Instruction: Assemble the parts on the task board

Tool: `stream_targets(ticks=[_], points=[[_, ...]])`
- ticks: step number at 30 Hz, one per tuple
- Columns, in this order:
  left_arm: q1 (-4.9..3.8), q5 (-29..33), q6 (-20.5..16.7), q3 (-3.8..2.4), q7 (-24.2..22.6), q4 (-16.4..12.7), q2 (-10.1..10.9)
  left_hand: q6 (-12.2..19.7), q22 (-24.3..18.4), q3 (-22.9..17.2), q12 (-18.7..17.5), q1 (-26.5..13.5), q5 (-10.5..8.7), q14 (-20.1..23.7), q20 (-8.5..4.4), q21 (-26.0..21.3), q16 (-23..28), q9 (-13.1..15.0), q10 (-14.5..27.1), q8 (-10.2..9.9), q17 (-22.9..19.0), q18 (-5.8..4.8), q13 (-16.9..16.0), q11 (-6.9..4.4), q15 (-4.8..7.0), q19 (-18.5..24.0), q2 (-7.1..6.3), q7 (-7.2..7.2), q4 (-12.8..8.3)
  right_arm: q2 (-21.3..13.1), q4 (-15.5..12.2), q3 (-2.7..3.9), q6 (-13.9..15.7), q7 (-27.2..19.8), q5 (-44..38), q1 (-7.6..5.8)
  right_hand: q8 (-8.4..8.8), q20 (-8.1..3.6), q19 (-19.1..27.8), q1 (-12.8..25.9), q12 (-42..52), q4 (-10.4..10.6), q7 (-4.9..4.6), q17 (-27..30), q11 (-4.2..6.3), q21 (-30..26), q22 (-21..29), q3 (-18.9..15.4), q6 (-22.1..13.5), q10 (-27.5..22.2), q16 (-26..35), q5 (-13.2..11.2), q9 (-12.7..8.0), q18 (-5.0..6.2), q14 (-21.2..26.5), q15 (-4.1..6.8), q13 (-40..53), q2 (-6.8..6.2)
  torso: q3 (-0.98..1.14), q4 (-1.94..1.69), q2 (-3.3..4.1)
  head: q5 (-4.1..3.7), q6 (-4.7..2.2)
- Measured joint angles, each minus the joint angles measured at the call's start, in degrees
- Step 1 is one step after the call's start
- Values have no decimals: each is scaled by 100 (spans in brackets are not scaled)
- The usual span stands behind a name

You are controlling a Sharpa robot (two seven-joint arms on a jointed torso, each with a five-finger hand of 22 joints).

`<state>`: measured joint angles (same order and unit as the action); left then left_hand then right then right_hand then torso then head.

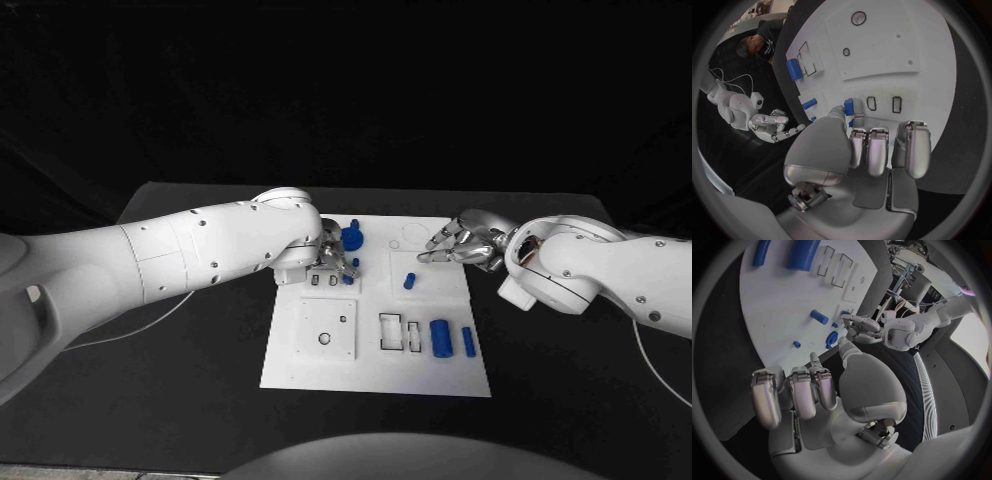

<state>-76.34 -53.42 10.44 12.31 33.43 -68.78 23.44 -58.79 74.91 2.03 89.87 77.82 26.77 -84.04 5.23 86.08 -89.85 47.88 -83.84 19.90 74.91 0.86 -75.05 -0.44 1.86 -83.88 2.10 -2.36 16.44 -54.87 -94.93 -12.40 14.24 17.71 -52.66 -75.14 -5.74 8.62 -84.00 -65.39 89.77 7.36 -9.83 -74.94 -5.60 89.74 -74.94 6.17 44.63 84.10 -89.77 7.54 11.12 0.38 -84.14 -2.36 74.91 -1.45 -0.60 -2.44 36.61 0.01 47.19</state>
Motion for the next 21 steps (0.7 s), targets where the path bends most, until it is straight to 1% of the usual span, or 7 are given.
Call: stream_targets(ticks=[3, 7, 9, 15, 17, 19, 21], points=[[0, 0, -9, 0, -11, -3, 9, 0, 0, 0, 0, 14, 19, 0, 0, 0, 0, 0, 0, -6, 0, -1, 0, 0, 0, 0, -14, 0, 0, -2, 2, 0, -1, 2, 0, 2, 0, 0, 0, 0, 0, 0, 0, 0, 0, 0, 0, 0, 0, 0, 0, 0, 0, 0, 0, 0, 0, 0, 1, 0, 0, 0, -2], [0, 0, -27, 0, -24, -10, 33, -10, 0, -2, 0, 28, 251, 0, 0, 0, 0, 11, 1, -43, 0, -1, 0, 0, 0, 0, -33, -7, 2, -6, 7, 0, -2, 4, -1, 2, 0, 0, 0, 0, 0, 0, 0, 0, 0, 0, 1, 0, 0, 0, 0, 0, 0, 0, 0, 0, 0, 0, 2, -1, 0, -1, -2], [0, 0, -42, -1, -31, -17, 51, -31, 0, -16, 0, 25, 332, 0, 0, 0, 0, 16, 1, -44, 0, 0, 5, 0, 0, 0, -64, 10, 16, -9, 11, 0, -2, 5, -1, 4, 0, 0, 0, 0, 0, 0, 0, 1, 0, 0, 1, 0, 0, 0, 0, 0, 0, 0, 0, 0, 0, 0, 3, -1, -1, -1, -4], [-2, -1, -99, -6, -54, -85, 123, -32, 0, -16, 0, 3, 335, 0, 0, 0, 0, 24, 1, -43, 0, 0, 9, 0, 0, 0, -86, 9, 16, -16, 29, -2, -3, 8, -1, 12, 0, 0, 0, 0, 0, 0, 0, 1, 0, 0, 1, 0, 0, 0, 0, 0, -1, 0, 0, 0, 0, 0, 3, -1, -4, 1, -16], [-15, -7, -120, -7, -57, -133, 166, -33, 0, -16, 0, 3, 372, 0, 0, 0, 0, 24, 1, -44, 0, 0, 9, 0, 0, 0, -86, 9, 16, -17, 34, -2, -4, 9, -2, 16, 0, 0, 0, 0, 0, 0, 0, 1, 0, 0, 1, 0, 0, 0, 0, 0, -1, 0, 0, 0, 0, 0, 3, -1, -7, 2, -16], [-42, -12, -133, -8, -58, -180, 209, -43, 0, -16, 0, 3, 385, 5, 0, 0, 0, 24, -3, -44, -1, 0, 9, -3, 4, 0, -85, 5, 16, -18, 40, -2, -4, 10, -2, 19, 0, 0, 0, 0, 0, 0, 0, 1, 0, 0, 1, 0, 0, 0, 0, 0, -1, 0, 0, 0, -1, 0, 6, -1, -7, 2, -16], [-91, -19, -140, -11, -58, -230, 258, -63, 0, -19, 0, 3, 407, 21, 0, 0, 0, 25, -19, -51, -1, 0, 8, -19, 20, 0, -86, 23, 13, -17, 45, -3, -4, 11, -2, 22, 0, 0, 0, 0, 0, 0, 0, 2, 0, 0, 1, 0, 0, 0, 0, 0, -1, 0, 0, 0, 0, 0, 7, -1, -10, 7, -16]])
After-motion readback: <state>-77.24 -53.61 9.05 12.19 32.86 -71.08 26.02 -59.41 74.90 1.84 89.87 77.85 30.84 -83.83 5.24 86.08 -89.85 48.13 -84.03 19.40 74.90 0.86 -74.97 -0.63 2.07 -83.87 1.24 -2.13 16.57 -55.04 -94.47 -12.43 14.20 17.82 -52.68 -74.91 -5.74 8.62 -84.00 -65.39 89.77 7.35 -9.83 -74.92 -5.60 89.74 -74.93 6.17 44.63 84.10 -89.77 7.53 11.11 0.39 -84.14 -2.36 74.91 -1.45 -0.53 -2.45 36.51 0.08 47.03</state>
